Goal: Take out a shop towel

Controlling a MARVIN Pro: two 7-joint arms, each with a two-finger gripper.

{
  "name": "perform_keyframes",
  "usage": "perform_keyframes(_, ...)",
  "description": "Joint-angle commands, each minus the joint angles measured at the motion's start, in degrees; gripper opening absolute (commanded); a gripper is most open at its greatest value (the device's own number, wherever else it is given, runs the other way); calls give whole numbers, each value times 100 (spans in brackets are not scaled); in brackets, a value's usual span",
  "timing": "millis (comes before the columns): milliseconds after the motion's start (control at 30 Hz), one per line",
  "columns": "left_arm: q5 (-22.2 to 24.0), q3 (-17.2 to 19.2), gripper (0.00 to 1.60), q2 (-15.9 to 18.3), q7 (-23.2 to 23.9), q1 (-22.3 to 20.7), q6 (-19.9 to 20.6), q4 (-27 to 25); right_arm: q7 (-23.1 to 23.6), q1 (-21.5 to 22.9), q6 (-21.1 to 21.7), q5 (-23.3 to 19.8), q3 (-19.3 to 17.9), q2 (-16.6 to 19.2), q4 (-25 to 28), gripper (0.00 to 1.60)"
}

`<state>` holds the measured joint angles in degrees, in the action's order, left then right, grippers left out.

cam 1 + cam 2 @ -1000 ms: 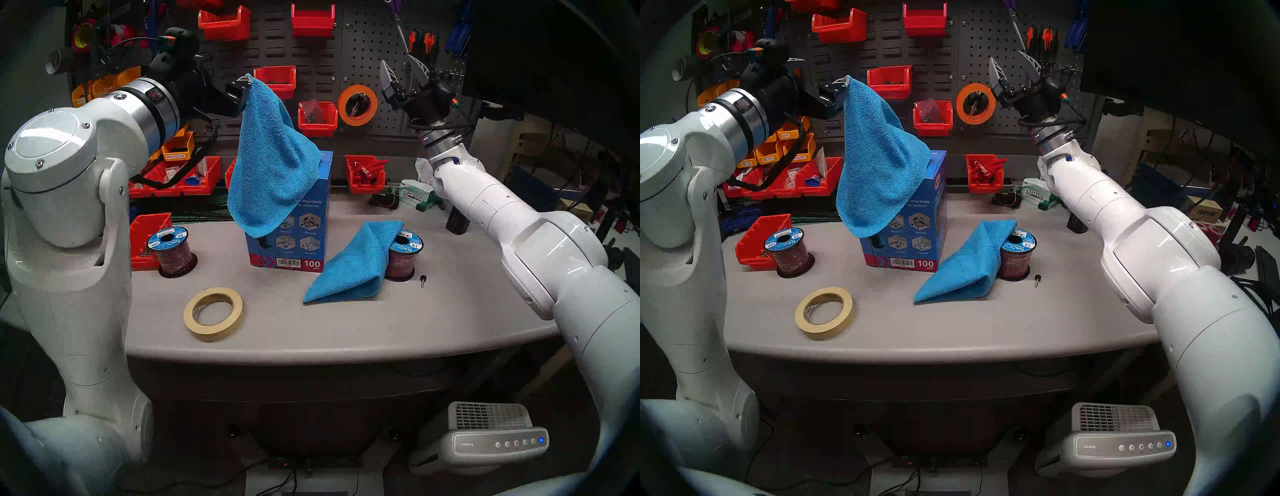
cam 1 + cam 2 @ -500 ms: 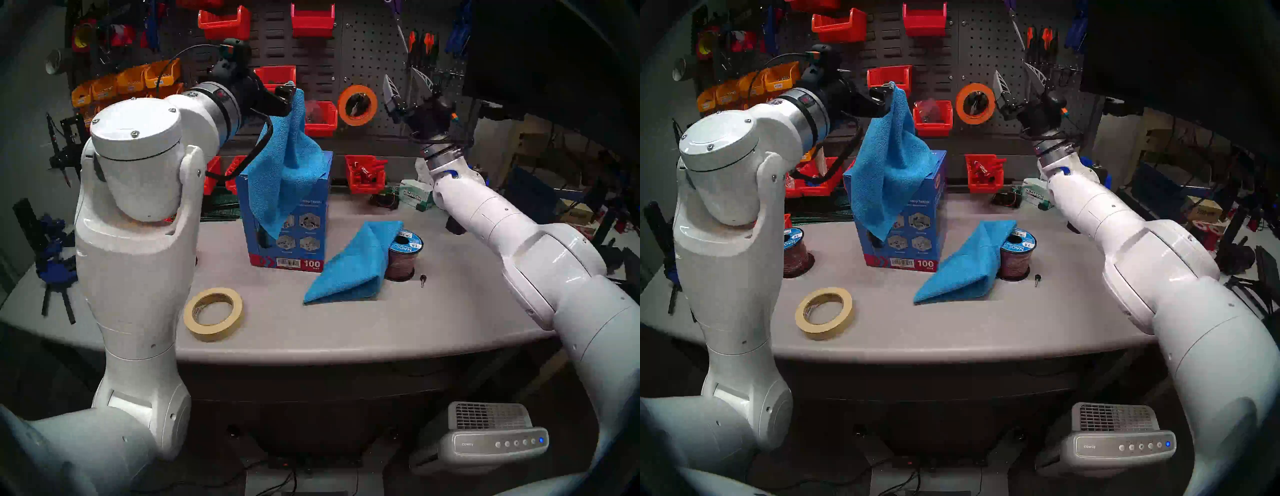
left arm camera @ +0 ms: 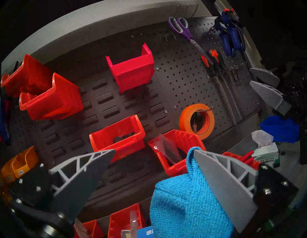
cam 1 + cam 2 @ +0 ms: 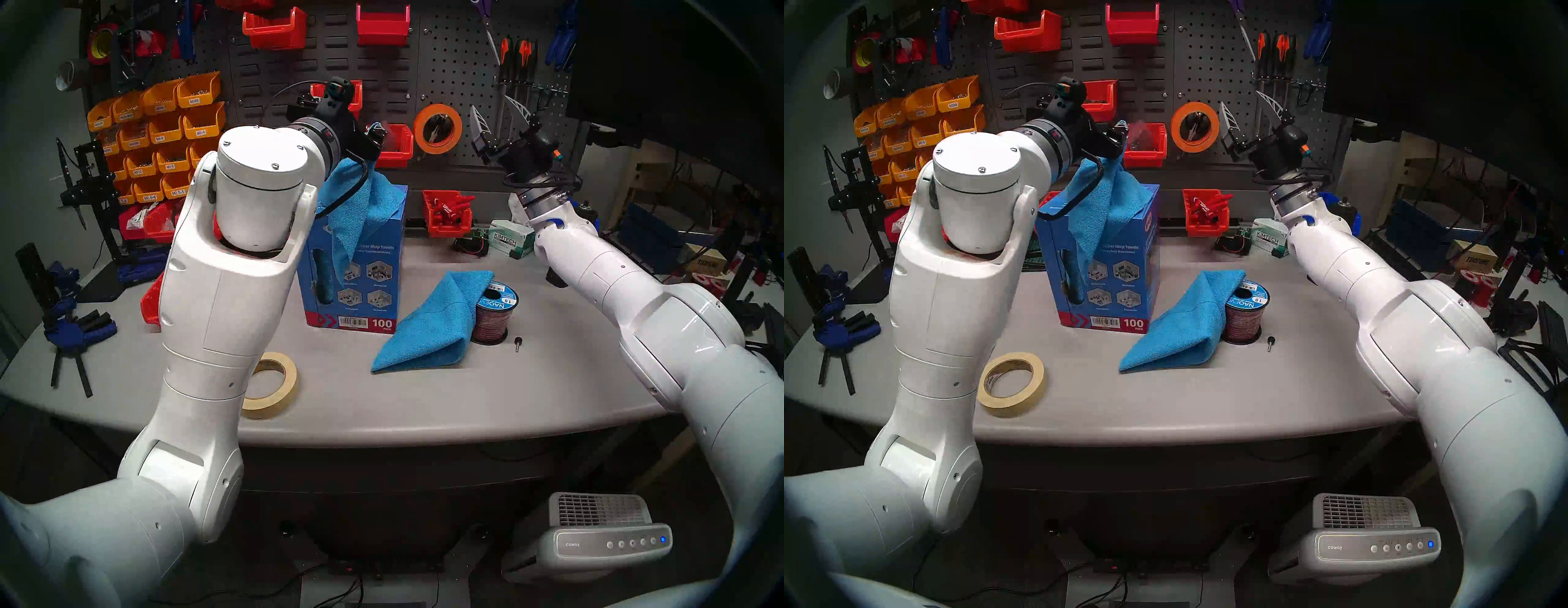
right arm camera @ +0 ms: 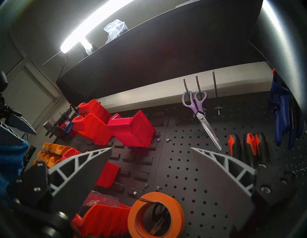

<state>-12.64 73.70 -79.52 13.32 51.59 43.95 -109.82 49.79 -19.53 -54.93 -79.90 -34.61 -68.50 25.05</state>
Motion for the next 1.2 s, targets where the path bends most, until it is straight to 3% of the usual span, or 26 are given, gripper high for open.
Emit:
perform_keyframes(0, -133, -23, 160, 615, 637, -588, -249, -296, 206, 78, -7, 14, -116, 141, 328, 160)
perform_keyframes(200, 11, 62, 160, 975, 1233, -728, -202, -672, 167, 31, -7, 74, -140, 168, 444, 160)
perform_keyframes(400, 171, 380, 160, 1540, 2146, -562, -186, -1209, 92, -26, -7, 129, -166, 200, 520, 160)
perform_keyframes(567, 243, 601, 160, 1975, 2864, -654, -235, -1135, 73, -65, -7, 151, -204, 200, 605, 160)
perform_keyframes(633, 242, 639, 160, 1839, 2769, -661, -246, -1069, 69, -72, -7, 149, -212, 200, 620, 160)
perform_keyframes(667, 307, 650, 160, 2048, 3094, -733, -289, -984, 67, -92, -7, 149, -232, 212, 660, 160)
perform_keyframes(767, 382, 633, 160, 2160, 3284, -788, -319, -906, 65, -114, -7, 148, -248, 234, 686, 160)
perform_keyframes(800, 425, 609, 160, 2341, 3533, -851, -365, -873, 64, -129, -7, 147, -260, 249, 704, 160)
perform_keyframes(833, 435, 582, 160, 2273, 3510, -876, -369, -806, 60, -139, -7, 141, -271, 265, 712, 160)
perform_keyframes(933, 475, 380, 160, 2627, 4097, -1158, -542, -538, 66, -189, -7, 117, -331, 365, 777, 160)
perform_keyframes(1067, 477, 307, 160, 2635, 4507, -1301, -778, -391, 87, -253, -7, 100, -392, 459, 857, 160)
perform_keyframes(1133, 479, 335, 160, 2506, 4581, -1315, -961, -355, 99, -304, -7, 100, -425, 521, 900, 160)
perform_keyframes(1167, 493, 365, 160, 2272, 4573, -1448, -1071, -247, 125, -362, -7, 95, -473, 582, 982, 160)
